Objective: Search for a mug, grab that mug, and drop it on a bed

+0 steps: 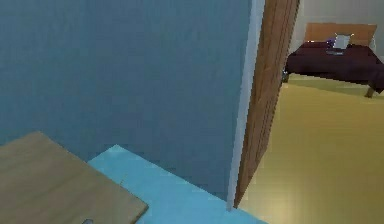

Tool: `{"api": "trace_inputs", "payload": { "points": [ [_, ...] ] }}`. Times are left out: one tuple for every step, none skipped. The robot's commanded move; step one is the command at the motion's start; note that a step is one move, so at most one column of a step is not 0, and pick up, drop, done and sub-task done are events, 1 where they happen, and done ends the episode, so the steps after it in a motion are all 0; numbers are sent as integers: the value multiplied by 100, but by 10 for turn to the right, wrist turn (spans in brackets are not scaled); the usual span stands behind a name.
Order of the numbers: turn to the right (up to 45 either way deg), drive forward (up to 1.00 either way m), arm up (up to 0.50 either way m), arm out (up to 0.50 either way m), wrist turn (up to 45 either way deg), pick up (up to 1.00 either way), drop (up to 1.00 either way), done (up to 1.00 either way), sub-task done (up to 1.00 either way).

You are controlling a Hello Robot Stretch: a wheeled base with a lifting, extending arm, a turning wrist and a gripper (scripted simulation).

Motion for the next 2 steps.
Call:
{"api": "trace_inputs", "payload": {
  "points": [
    [0, 5, 0, 0, 0, 0, 0, 0, 0],
    [-450, 0, 0, 0, 0, 0, 0, 0, 0]
  ]
}}
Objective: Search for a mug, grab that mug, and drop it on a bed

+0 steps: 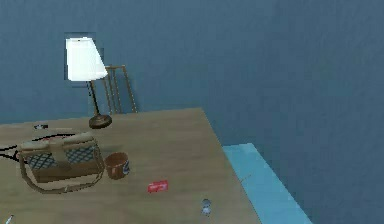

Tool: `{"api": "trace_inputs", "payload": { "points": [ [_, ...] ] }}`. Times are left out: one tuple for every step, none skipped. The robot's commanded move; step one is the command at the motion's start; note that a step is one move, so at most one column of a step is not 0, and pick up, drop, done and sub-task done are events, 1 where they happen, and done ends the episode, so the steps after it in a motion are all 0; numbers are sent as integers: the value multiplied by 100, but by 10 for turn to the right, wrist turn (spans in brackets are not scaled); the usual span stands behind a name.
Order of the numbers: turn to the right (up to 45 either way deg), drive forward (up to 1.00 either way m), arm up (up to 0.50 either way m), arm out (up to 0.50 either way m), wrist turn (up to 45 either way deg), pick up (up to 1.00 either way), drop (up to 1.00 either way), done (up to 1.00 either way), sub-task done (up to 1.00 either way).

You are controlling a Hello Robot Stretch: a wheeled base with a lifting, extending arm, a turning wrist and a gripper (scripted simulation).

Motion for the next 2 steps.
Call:
{"api": "trace_inputs", "payload": {
  "points": [
    [-60, 0, 0, 0, 0, 0, 0, 0, 0],
    [0, 20, 0, 0, 0, 0, 0, 0, 0]
  ]
}}
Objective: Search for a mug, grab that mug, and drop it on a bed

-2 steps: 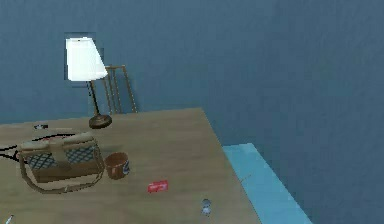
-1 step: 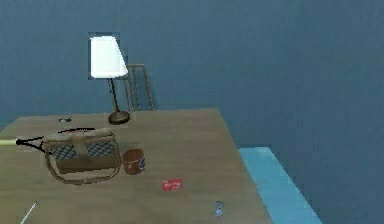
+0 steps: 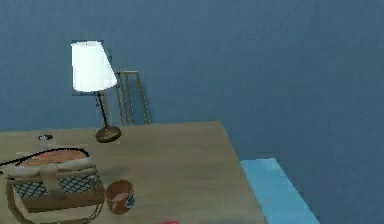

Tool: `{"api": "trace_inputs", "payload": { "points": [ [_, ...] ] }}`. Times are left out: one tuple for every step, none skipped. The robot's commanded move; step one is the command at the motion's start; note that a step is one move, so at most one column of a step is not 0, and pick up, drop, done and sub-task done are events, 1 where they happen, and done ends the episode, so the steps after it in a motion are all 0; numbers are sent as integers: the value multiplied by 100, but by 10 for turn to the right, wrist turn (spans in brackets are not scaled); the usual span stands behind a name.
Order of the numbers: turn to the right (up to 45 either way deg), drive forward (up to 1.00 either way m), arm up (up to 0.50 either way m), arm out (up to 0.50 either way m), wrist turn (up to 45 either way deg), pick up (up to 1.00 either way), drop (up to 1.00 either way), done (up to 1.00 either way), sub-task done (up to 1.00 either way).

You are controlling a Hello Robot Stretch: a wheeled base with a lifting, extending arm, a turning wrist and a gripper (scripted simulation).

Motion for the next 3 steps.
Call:
{"api": "trace_inputs", "payload": {
  "points": [
    [-450, 0, 0, 0, 0, 0, 0, 0, 0],
    [-450, 0, 0, 0, 0, 0, 0, 0, 0],
    [-210, 0, 0, 0, 0, 0, 0, 0, 0]
  ]
}}
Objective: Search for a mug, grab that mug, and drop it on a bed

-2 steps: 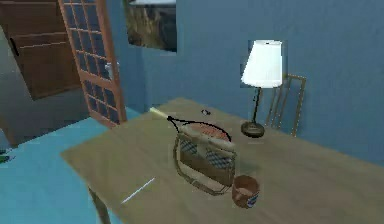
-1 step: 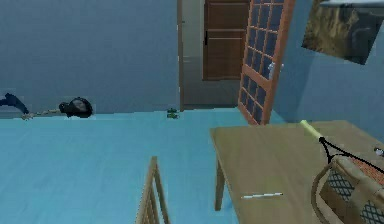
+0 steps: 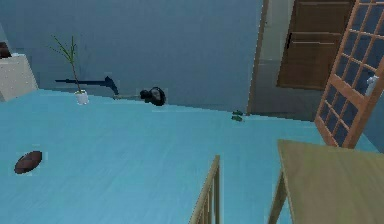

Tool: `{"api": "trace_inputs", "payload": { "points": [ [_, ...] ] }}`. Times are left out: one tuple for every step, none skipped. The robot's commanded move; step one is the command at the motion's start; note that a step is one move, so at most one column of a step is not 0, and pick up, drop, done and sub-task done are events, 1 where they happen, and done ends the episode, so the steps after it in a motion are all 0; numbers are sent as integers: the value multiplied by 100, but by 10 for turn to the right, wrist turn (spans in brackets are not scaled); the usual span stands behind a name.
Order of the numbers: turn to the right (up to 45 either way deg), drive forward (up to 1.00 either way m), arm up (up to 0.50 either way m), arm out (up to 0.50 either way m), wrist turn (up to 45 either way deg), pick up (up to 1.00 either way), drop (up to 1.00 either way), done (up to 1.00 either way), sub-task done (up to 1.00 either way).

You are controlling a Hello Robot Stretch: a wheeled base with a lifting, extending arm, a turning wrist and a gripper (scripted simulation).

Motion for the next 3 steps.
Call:
{"api": "trace_inputs", "payload": {
  "points": [
    [0, 0, 50, 0, 0, 0, 0, 0, 0],
    [0, 0, 38, 0, 0, 0, 0, 0, 0],
    [0, 0, 0, 24, 0, 0, 0, 0, 0]
  ]
}}
